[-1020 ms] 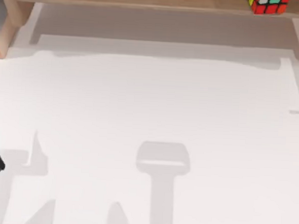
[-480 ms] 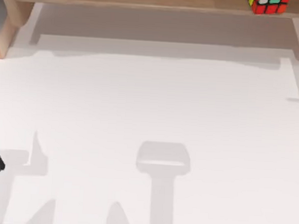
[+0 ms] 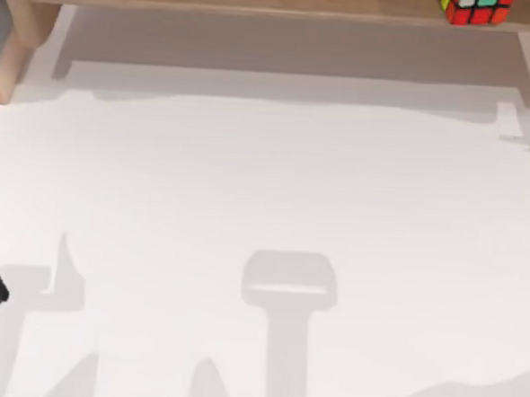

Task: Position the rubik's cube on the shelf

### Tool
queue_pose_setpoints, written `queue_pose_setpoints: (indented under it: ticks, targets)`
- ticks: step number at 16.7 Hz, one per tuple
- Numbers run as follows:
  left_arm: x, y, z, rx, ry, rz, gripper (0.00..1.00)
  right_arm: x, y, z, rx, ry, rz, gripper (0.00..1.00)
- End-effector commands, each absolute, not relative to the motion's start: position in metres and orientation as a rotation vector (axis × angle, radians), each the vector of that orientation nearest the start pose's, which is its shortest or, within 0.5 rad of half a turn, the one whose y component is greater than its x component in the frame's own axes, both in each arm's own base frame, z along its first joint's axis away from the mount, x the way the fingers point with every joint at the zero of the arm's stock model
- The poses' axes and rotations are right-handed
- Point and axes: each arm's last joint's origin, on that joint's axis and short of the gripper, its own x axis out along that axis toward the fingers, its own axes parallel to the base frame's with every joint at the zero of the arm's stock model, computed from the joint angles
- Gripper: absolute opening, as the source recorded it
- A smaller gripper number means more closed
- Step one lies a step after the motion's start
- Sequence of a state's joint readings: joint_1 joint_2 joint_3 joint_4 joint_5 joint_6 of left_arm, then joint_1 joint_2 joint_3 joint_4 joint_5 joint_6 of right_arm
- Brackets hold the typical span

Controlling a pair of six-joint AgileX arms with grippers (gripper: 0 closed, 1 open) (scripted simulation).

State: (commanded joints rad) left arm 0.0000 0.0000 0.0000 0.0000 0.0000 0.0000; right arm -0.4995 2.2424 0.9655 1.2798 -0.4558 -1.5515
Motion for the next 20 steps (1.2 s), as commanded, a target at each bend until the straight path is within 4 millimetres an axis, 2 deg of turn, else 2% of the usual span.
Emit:
queue_pose_setpoints:
  ticks: [7,14,19,20]
  targets:
    - [0.106,-0.001,0.16,0.0,0.0,0.0,1.0,0.376,-0.185,0.088,-1.562,0.027,-0.014,0.0]
    - [0.106,-0.001,0.16,0.0,0.0,0.0,1.0,0.431,-0.185,0.089,-1.564,0.02,-0.014,0.0]
    - [0.106,-0.001,0.16,0.0,0.0,0.0,1.0,0.435,-0.184,0.088,-1.56,0.024,-0.011,0.0]
    - [0.106,-0.001,0.16,0.0,0.0,0.0,1.0,0.435,-0.184,0.088,-1.56,0.024,-0.011,0.08]
